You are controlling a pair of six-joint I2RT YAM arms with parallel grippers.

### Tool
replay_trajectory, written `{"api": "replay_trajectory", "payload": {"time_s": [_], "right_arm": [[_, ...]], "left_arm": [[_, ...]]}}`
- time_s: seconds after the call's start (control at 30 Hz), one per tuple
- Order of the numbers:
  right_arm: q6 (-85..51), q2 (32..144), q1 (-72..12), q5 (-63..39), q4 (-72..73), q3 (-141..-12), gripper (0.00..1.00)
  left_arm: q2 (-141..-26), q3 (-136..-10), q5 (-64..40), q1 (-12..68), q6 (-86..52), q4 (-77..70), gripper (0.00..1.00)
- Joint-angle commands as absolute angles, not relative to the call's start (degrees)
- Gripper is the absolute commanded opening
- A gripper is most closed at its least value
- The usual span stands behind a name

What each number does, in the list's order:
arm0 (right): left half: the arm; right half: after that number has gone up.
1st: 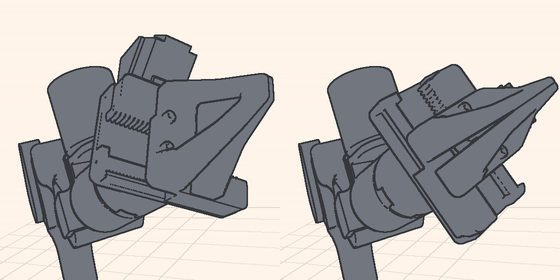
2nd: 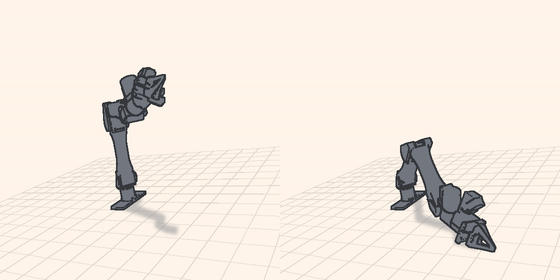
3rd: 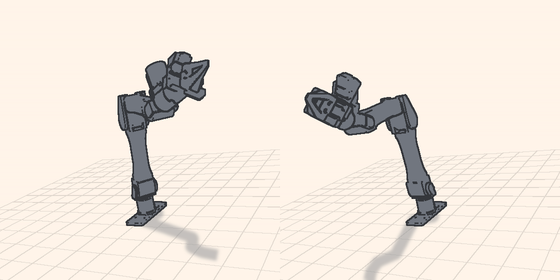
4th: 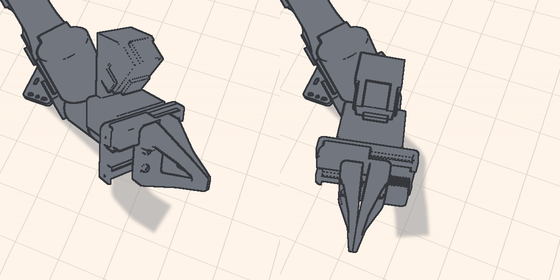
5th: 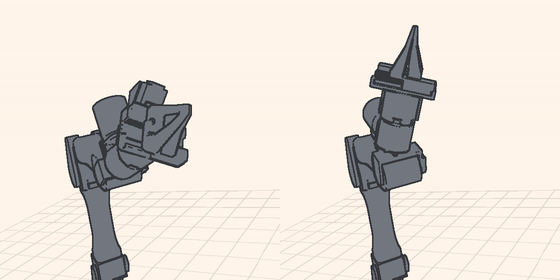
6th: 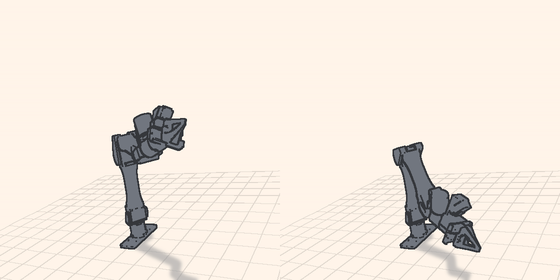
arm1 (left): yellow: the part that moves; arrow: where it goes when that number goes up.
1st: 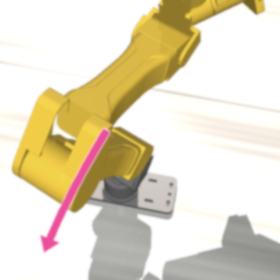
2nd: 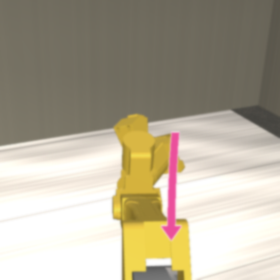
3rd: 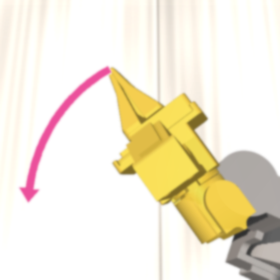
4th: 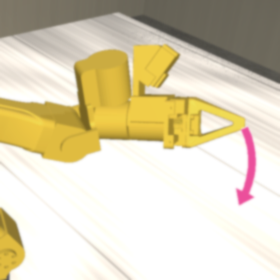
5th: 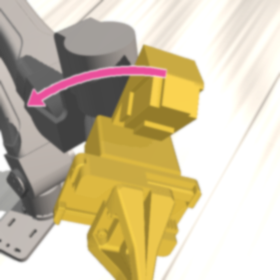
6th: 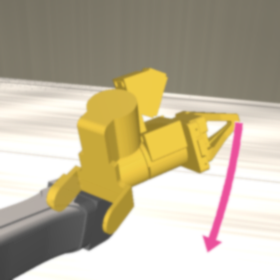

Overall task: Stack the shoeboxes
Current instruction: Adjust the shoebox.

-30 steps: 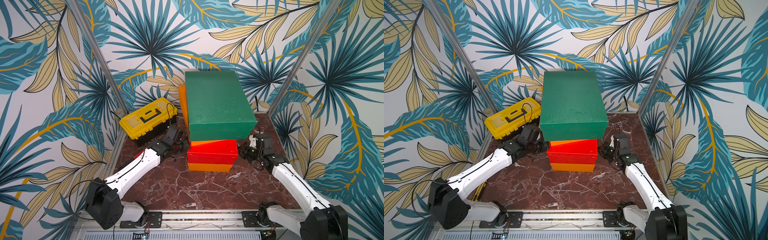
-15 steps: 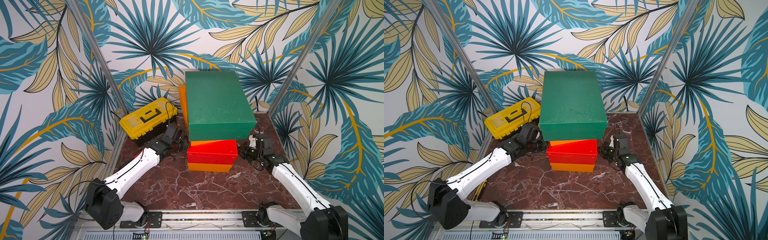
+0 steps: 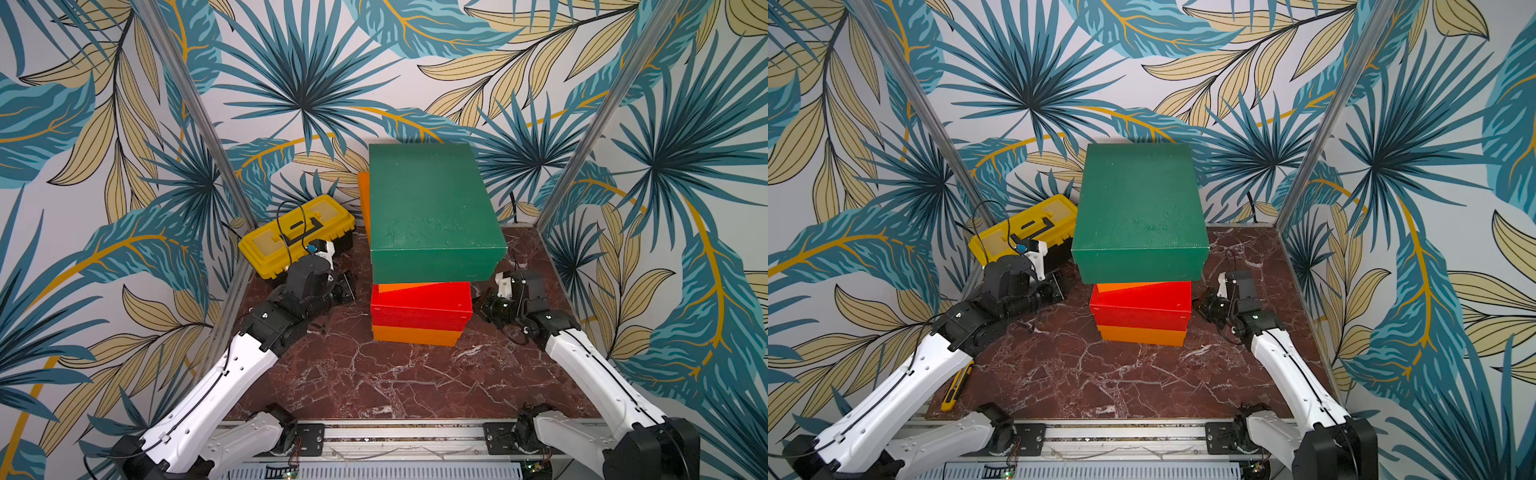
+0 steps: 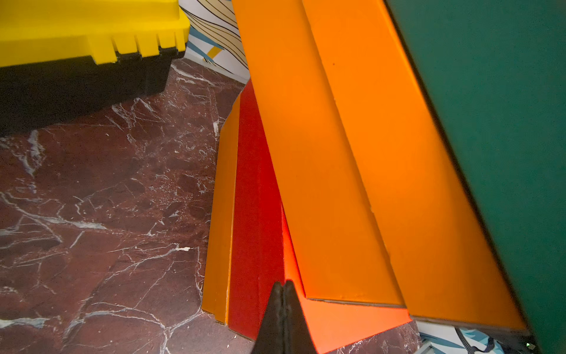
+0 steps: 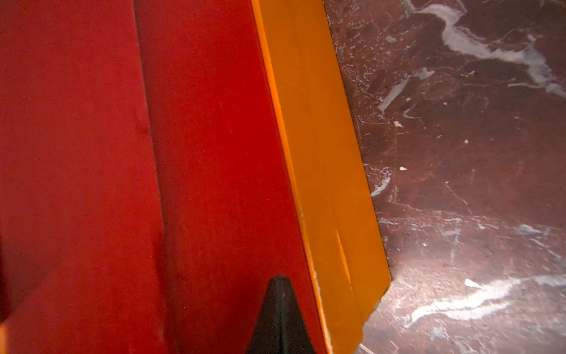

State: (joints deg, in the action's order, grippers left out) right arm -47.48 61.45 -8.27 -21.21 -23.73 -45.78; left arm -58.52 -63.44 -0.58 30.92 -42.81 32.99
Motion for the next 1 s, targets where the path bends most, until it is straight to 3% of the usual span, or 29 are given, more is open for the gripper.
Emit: {"api": "replay_trajectory", "payload": {"time_s": [0.0, 0.17, 0.53, 0.97], "right_arm": [[-44.7, 58.6, -6.9, -19.4, -28.4, -47.3, 0.02], [-42.6, 57.7, -4.2, -18.8, -31.7, -53.3, 0.02], [-40.9, 71.9, -3.9, -24.9, -30.8, -73.1, 0.02], [-44.3, 65.4, -6.3, -31.7, -26.1, -65.1, 0.02]], "left_arm": [[-58.3, -62.6, 0.0, 30.6, -41.1, 35.2, 0.03], [-60.1, -66.1, 0.1, 29.9, -40.1, 35.2, 0.05], [-68.9, -74.6, -1.5, 28.9, -39.0, 32.8, 0.05], [-74.5, -77.0, -6.1, 28.4, -41.0, 30.5, 0.04]]}}
